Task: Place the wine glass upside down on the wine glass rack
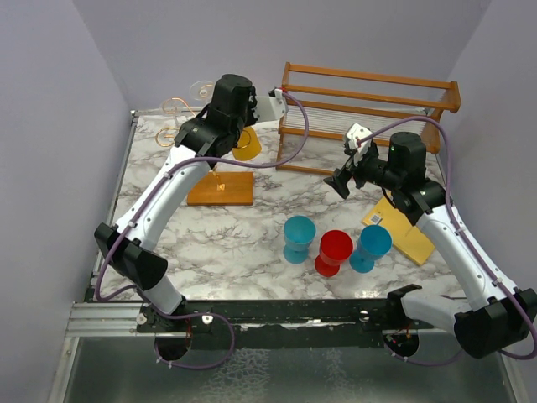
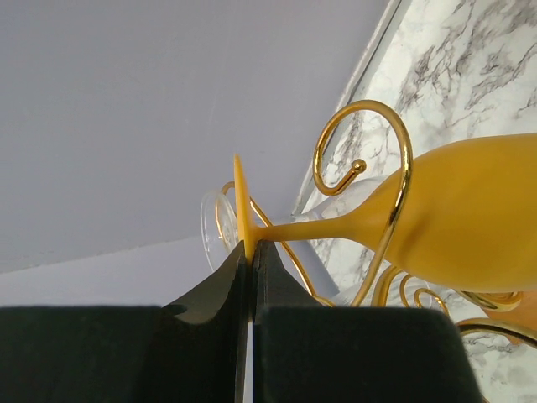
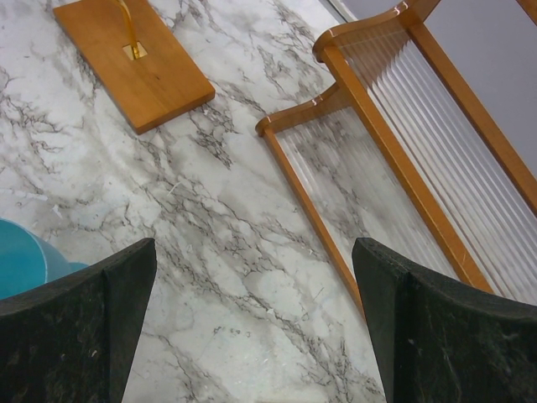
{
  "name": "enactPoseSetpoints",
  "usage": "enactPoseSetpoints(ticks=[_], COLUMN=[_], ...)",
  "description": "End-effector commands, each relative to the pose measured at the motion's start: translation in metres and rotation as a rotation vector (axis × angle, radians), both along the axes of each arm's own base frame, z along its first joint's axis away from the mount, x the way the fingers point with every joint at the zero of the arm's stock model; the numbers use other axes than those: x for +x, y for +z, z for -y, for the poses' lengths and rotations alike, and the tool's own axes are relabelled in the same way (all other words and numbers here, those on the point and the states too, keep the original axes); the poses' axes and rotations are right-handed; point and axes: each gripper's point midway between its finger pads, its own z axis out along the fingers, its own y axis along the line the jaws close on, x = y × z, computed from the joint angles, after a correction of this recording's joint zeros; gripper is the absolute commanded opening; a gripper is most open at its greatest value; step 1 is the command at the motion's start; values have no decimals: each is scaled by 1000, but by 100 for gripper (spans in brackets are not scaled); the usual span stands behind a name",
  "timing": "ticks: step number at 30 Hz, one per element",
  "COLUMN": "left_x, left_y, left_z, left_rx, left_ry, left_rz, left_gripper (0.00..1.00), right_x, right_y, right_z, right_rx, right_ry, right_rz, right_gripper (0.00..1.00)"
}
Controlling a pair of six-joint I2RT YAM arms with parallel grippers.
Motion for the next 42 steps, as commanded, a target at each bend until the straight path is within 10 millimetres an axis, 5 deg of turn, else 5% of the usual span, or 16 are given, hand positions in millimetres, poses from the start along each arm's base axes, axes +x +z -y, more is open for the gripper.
enactPoseSetpoints(ticks=[1,25,42], left_x=[-11,-4,21], left_y=[17,6,-13], left_z=[9,64,46], left_rx=[-29,-69,-34], left_ry=[-52,-225,-47], left_rz=[39,54,8], left_gripper=[0,1,10], right_x=[2,4,4], right_y=[0,-2,-3], right_z=[1,2,3], right_rx=[-5,-16,-19], right_ry=[3,-5,-7], right_rz=[14,17,20], right_gripper=[100,100,100])
